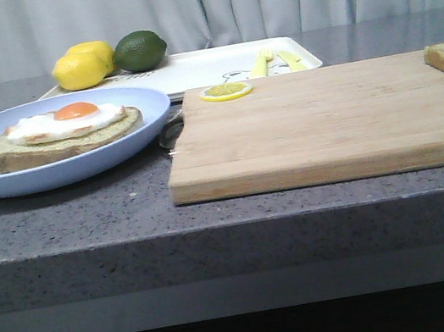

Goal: Place bread and move sandwich to tray
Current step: 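Lower the right gripper and grasp the bread slice by its edge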

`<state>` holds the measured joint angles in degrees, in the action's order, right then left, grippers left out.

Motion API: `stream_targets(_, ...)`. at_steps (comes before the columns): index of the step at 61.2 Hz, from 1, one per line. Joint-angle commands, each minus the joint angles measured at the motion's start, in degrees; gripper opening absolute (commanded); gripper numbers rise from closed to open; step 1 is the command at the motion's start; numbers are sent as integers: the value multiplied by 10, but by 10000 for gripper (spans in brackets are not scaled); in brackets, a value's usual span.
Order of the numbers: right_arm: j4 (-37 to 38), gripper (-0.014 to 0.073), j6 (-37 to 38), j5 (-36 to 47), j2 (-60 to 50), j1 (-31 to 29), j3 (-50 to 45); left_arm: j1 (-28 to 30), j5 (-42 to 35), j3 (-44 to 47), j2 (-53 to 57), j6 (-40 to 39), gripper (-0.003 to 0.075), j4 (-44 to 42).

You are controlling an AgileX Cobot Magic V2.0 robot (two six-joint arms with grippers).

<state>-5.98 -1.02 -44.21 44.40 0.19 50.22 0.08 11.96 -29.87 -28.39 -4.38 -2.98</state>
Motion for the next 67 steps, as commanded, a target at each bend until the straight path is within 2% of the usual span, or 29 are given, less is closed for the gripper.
stream_targets(1, 21, 616, 15, -41, 72, -28, 83, 1, -50, -20, -5, -1, 568, 0)
stream_targets(6, 18, 616, 20, -65, 137, -51, 127, 1, -50, -20, -5, -1, 568, 0)
stream_targets(12, 9, 616, 20, -53, 186, -74, 159, 1, -50, -20, -5, -1, 568, 0)
stream_targets(22, 3, 616, 20, -67, 291, -154, 200, 1, -50, -20, -5, -1, 568, 0)
stream_targets(26, -27, 616, 14, -79, 331, -194, 217, 1, -50, -20, -5, -1, 568, 0)
stream_targets(35, -170, 616, -91, -111, 399, -253, 244, 1, -50, -20, -5, -1, 568, 0)
stream_targets(43, -246, 616, -175, -146, 447, -266, 267, 1, -50, -20, -5, -1, 568, 0)
stream_targets(67, -271, 616, -245, -230, 539, -266, 303, 1, -50, -20, -5, -1, 568, 0)
